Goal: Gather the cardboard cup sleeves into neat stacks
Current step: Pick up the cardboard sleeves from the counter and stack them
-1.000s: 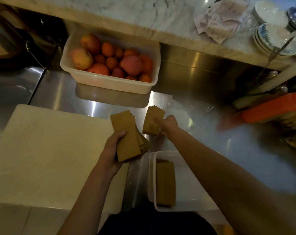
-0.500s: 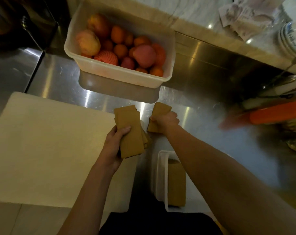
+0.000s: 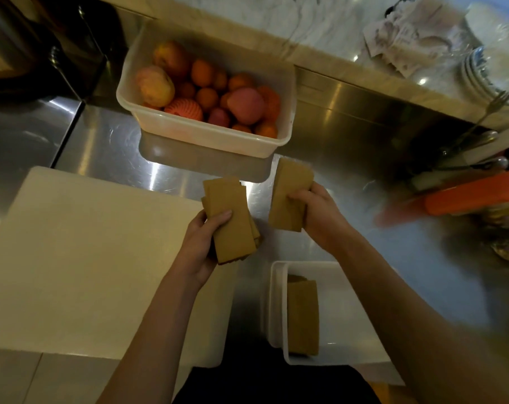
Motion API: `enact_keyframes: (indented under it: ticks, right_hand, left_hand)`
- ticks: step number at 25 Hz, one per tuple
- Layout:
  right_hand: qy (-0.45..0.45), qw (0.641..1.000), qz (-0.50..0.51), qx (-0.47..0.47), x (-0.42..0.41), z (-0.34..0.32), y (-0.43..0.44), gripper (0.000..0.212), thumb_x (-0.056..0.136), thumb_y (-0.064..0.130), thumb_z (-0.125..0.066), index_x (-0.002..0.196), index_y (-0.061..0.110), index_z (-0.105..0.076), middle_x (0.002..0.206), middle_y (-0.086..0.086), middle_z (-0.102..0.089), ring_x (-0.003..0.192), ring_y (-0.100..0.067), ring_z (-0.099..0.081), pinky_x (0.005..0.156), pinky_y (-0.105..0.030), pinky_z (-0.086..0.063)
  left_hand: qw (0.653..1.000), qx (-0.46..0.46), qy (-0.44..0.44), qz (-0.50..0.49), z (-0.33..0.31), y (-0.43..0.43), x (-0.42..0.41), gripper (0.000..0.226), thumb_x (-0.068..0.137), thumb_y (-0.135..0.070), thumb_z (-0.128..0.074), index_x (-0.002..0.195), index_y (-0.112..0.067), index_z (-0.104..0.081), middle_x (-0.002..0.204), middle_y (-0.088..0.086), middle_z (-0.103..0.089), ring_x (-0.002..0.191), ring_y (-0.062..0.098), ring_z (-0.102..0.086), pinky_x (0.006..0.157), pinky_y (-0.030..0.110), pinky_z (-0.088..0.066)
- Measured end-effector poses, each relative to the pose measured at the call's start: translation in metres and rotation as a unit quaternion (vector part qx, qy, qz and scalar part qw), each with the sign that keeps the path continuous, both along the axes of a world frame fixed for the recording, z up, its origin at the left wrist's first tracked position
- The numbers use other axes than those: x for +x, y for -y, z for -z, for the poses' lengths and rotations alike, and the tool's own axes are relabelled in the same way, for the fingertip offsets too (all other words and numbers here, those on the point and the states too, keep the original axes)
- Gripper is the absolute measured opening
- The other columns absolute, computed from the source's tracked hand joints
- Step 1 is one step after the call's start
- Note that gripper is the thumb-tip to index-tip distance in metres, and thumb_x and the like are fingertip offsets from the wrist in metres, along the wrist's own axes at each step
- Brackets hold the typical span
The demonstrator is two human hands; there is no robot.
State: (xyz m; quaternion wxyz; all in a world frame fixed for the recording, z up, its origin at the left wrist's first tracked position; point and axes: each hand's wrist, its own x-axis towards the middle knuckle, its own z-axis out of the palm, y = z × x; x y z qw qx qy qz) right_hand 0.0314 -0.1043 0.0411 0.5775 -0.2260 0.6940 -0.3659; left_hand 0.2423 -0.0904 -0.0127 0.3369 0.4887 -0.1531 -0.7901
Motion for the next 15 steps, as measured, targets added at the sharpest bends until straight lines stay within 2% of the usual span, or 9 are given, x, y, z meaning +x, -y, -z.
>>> enact_keyframes:
  ticks: [3, 6, 11, 15]
  right_hand:
    - [0.018, 0.996, -0.064, -0.057, 0.001, -0.045, -0.032, 0.039, 0.094, 0.018, -0.053, 0.125, 0.036, -0.039, 0.119, 0.006, -0.052, 0.106, -0.019, -0.055, 0.075, -0.035, -0.052]
    - [-0.015, 0.991, -0.106, -0.084, 0.002, -0.062, -0.053, 0.041, 0.095, 0.022, -0.052, 0.128, 0.040, -0.037, 0.121, 0.010, -0.049, 0.111, -0.018, -0.052, 0.090, -0.042, -0.049]
    - [-0.121, 0.980, -0.098, -0.122, -0.022, -0.071, -0.084, 0.044, 0.098, 0.024, -0.046, 0.139, 0.033, -0.031, 0.123, 0.010, -0.045, 0.103, -0.010, -0.051, 0.085, -0.032, -0.048]
    - [-0.128, 0.980, -0.083, -0.125, -0.057, -0.072, -0.119, 0.047, 0.097, 0.026, -0.045, 0.142, 0.032, -0.030, 0.130, 0.004, -0.045, 0.109, -0.018, -0.051, 0.091, -0.040, -0.050]
  left_hand:
    - [0.999, -0.029, -0.003, 0.027, -0.011, 0.001, -0.016, 0.069, 0.073, -0.035, -0.074, 0.135, -0.019, -0.049, 0.127, 0.013, -0.061, 0.111, 0.036, -0.062, 0.082, 0.060, -0.055]
    - [0.996, -0.064, 0.017, 0.063, -0.024, -0.006, -0.037, 0.077, 0.069, -0.039, -0.077, 0.137, -0.021, -0.046, 0.127, 0.010, -0.062, 0.111, 0.033, -0.063, 0.087, 0.057, -0.054]
    - [0.988, -0.111, 0.051, 0.098, -0.046, -0.035, -0.079, 0.095, 0.059, -0.058, -0.080, 0.139, -0.023, -0.044, 0.128, 0.009, -0.063, 0.107, 0.030, -0.067, 0.086, 0.053, -0.056]
    - [0.982, -0.146, 0.049, 0.105, -0.065, -0.069, -0.128, 0.087, 0.067, -0.057, -0.074, 0.138, -0.016, -0.045, 0.125, 0.012, -0.065, 0.105, 0.030, -0.068, 0.083, 0.054, -0.056]
